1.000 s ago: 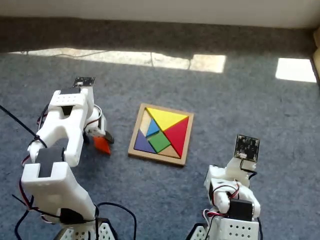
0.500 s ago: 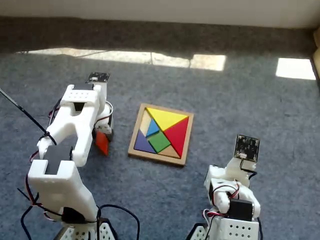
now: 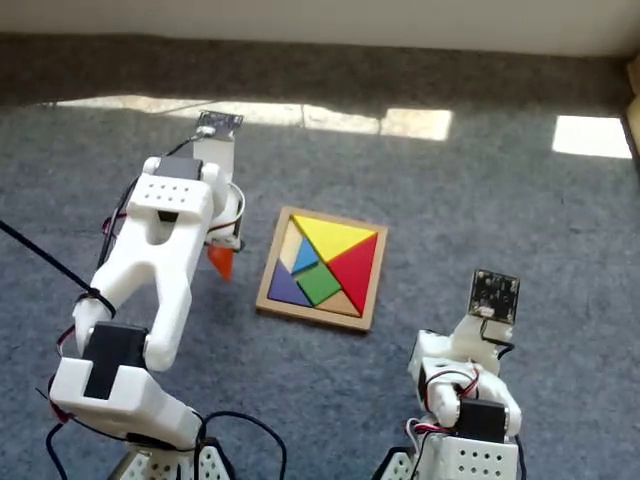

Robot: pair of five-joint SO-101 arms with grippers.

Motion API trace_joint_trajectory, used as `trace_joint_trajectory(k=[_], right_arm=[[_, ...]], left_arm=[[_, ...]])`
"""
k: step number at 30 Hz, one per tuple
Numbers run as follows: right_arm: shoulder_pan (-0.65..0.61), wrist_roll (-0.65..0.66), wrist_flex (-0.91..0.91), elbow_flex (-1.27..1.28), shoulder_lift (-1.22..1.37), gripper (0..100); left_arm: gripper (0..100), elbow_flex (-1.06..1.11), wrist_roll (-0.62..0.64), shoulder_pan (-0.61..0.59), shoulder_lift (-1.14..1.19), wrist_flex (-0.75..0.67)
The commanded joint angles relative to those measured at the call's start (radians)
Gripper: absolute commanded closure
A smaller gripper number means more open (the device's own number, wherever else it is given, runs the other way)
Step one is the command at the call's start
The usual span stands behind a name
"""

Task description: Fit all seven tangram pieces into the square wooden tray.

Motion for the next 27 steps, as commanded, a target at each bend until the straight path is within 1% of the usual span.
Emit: trace_joint_trajectory(k=[1, 5, 8, 13, 19, 24, 27], right_arm=[[0.008, -0.008, 0.008, 0.093, -0.01, 98.6], [0.008, -0.008, 0.008, 0.093, -0.01, 98.6], [0.008, -0.008, 0.008, 0.093, -0.01, 98.6], [0.008, -0.008, 0.008, 0.093, -0.01, 98.6], [0.008, -0.008, 0.008, 0.093, -0.01, 98.6], [0.008, -0.008, 0.008, 0.093, -0.01, 98.6], [0.008, -0.008, 0.008, 0.093, -0.01, 98.6]], left_arm=[[92, -0.033, -0.008, 0.035, -0.061, 0.0], [91, -0.041, -0.006, 0.035, -0.054, -0.002], [87, -0.033, -0.008, 0.028, -0.054, 0.0], [90, -0.036, -0.009, 0.042, -0.058, 0.0], [89, -0.042, -0.009, 0.065, -0.061, -0.002], [89, -0.061, -0.017, 0.14, -0.058, -0.008], [89, -0.091, -0.068, 0.191, -0.051, -0.023]])
